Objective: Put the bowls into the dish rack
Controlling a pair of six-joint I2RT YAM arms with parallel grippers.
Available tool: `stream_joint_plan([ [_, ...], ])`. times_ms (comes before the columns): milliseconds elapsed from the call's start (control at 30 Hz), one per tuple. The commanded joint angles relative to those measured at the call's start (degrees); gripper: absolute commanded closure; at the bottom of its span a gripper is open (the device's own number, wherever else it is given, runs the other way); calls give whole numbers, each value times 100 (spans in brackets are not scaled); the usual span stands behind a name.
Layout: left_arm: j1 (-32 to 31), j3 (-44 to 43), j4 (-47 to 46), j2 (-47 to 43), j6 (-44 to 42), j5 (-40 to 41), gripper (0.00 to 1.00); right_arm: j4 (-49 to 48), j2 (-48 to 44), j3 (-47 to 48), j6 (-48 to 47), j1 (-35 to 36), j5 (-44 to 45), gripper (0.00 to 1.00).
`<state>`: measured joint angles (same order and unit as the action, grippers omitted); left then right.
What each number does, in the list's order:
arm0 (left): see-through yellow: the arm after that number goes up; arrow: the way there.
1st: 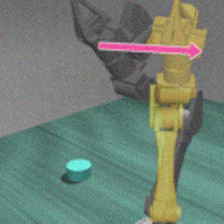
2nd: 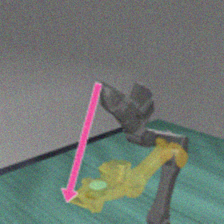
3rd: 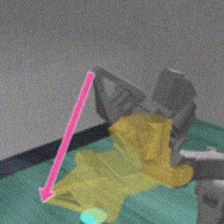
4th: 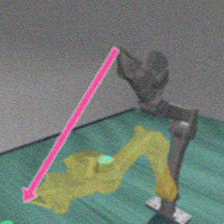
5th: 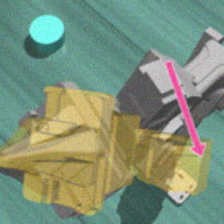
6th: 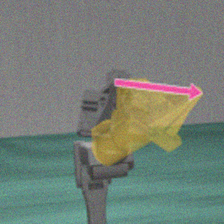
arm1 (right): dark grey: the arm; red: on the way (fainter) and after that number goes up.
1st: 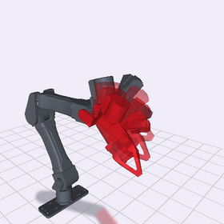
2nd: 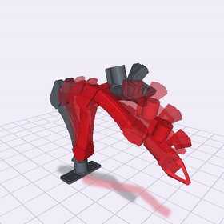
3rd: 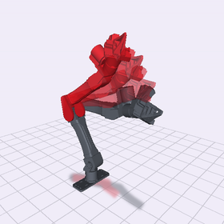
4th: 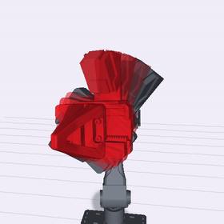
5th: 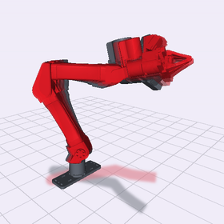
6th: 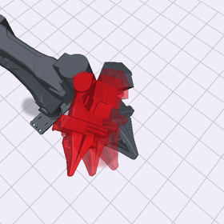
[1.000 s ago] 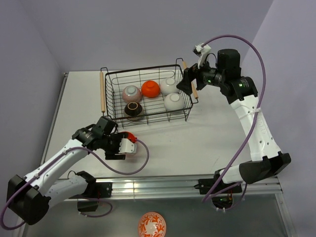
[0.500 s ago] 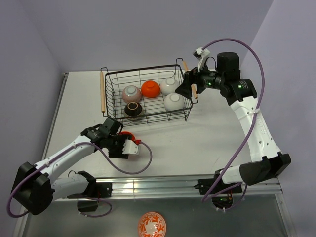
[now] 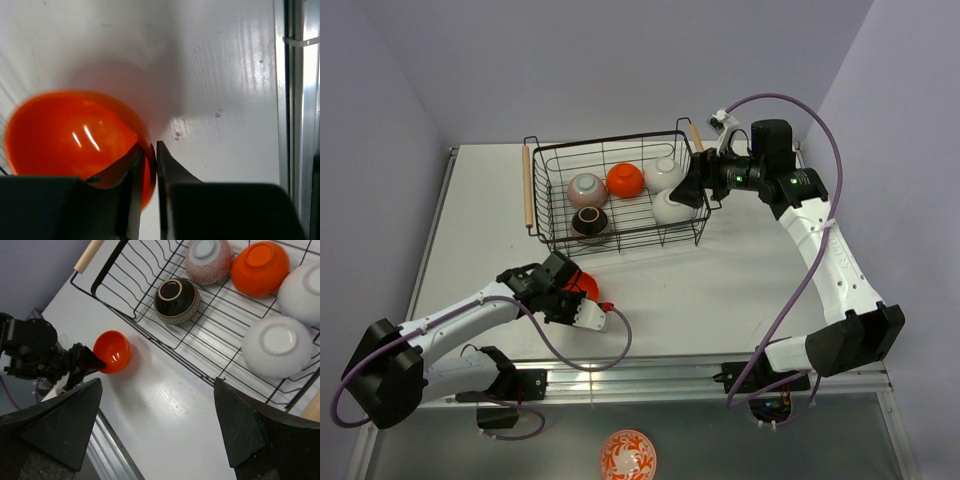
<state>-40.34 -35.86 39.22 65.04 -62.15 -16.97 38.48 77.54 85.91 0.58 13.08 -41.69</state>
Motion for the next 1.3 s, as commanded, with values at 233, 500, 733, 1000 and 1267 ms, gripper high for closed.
stream_joint_plan([
  [233, -1090, -788, -143, -176, 949, -113, 100, -974, -775, -979, 777, -43, -304, 2],
  [500, -2003, -1696, -949, -702, 1759, 544, 100, -869, -986, -1041, 970, -43, -664, 0],
  [733, -2312, -1978, -1881, -870, 1522, 1538, 100, -1035, -969, -672, 1882, -51, -1578, 0],
  [1000, -2321, -2127, -2515, -799, 1302, 2066, 100, -1632, -741, -1023, 2744, 151, -1807, 0],
  [1267, -2329, -1934, -3219, -993, 1284, 2110, 100, -2055, -407, -1138, 3317, 511, -1658, 0],
])
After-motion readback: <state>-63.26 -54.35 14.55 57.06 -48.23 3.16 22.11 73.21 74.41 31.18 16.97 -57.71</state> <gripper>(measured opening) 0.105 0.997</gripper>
